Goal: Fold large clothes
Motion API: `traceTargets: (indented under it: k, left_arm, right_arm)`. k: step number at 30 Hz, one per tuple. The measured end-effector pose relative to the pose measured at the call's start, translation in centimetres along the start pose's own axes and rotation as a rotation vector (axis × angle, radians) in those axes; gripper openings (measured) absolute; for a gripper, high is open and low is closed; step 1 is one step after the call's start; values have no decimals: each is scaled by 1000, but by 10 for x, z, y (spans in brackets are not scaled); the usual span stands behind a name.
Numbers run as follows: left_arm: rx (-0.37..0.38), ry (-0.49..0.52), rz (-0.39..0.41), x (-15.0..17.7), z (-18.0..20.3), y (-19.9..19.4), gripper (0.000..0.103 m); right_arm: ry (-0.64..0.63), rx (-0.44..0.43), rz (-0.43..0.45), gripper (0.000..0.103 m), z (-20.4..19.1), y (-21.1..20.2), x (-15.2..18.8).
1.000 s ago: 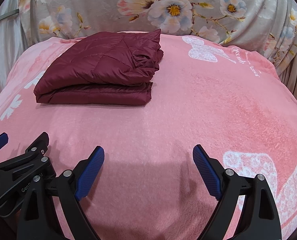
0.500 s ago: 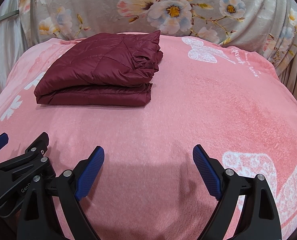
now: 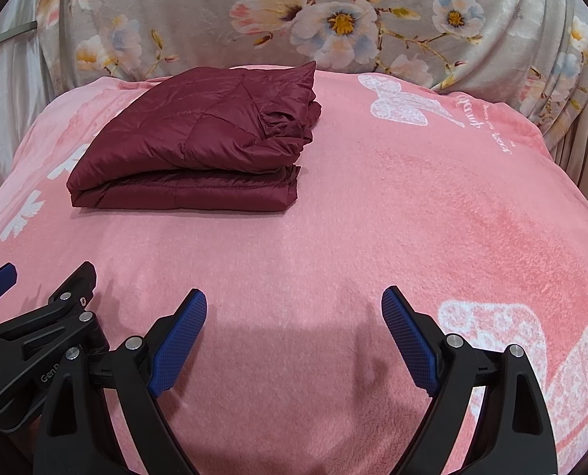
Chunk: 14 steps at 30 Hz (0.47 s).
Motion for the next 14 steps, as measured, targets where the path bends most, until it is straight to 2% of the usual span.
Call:
traceTargets:
  k: [14]
  left_arm:
    - [-5, 2, 9, 0, 1, 0, 95]
  right_arm:
    - [0, 2, 2, 88, 0, -1, -2]
Point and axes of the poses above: each gripper's, at about its wrist camera, not at the fingertips, and y roughly the way its jaws point, z to its right, x to its underside, the point moved 9 cm from there along y, roughly the way its jaws point, and after that the axes turned 15 degrees about z, right-handed, at the moved point
